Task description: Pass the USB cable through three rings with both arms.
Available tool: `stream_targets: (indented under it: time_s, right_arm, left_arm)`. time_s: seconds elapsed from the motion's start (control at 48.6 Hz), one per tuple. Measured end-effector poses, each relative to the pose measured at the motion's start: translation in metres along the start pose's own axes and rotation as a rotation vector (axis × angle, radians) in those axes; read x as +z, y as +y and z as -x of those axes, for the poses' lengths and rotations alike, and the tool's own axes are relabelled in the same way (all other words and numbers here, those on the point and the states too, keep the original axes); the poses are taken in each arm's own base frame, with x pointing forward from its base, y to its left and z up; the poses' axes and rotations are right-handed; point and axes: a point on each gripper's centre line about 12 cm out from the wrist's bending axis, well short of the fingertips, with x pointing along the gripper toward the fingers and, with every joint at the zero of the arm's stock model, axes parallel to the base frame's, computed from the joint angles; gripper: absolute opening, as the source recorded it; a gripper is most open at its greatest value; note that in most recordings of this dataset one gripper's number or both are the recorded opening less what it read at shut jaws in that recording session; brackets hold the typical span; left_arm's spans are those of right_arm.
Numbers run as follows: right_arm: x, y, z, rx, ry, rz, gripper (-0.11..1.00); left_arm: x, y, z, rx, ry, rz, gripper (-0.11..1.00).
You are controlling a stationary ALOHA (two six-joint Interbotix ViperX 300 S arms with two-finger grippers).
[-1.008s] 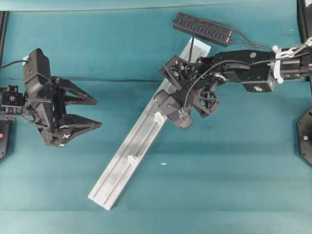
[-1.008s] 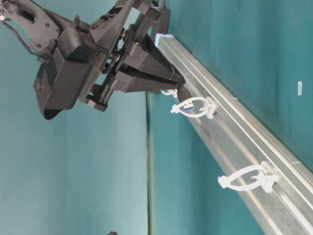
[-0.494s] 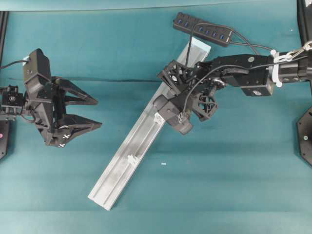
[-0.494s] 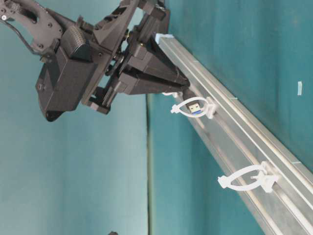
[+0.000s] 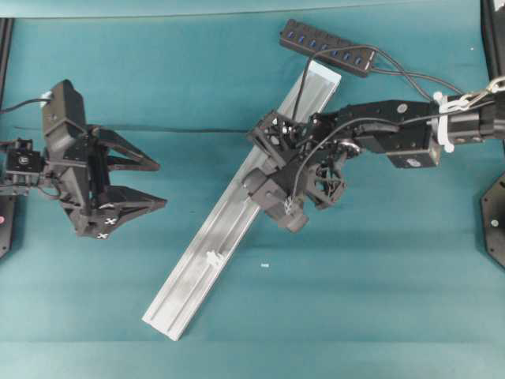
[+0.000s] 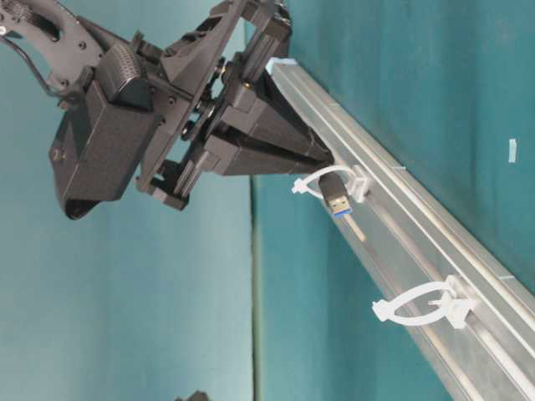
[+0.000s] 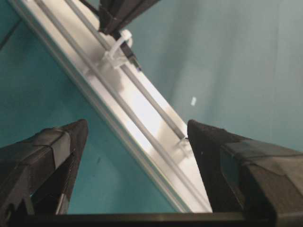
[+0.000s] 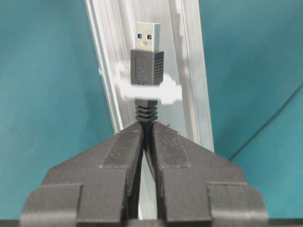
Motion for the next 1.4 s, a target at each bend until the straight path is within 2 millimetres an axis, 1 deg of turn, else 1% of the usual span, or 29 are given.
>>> stream_targets:
  time_s: [0.206,0.391,0.596,0.74,0.925,1.028,1.193,1.398]
  right_arm:
    - [0.003,-0.001,0.000,-0.013,-0.012,-0.004,0.08]
    - [0.003,-0.002,-0.001,-0.017,-0.015,-0.007,0.08]
    - [0.004,-0.002,0.000,-0.018,-0.019,-0.011,0.08]
    - [0.005,-0.002,0.000,-0.017,-0.020,-0.012,0.08]
    - [0.004,-0.002,-0.001,-0.017,-0.020,-0.015,0.08]
    - [0.005,-0.002,-0.001,-0.018,-0.022,-0.017,0.08]
    - [0.005,-0.002,-0.001,-0.018,-0.022,-0.017,0.08]
    - [0.005,-0.002,-0.001,-0.019,-0.023,-0.017,0.08]
  left_arm:
    - [0.005,-0.004,-0.010,-0.018,-0.027,-0.002,0.92]
    - [-0.001,-0.003,-0.028,-0.010,0.002,0.004,0.91]
    - [-0.011,0.001,-0.064,0.019,0.071,0.054,0.91]
    - [-0.012,0.001,-0.089,0.020,0.074,0.073,0.91]
    - [-0.014,0.002,-0.112,0.021,0.069,0.128,0.91]
    - [-0.019,0.004,-0.120,0.018,0.067,0.133,0.91]
    - [-0.029,0.006,-0.128,0.010,0.060,0.136,0.91]
    - [-0.032,0.007,-0.136,0.009,0.059,0.136,0.90]
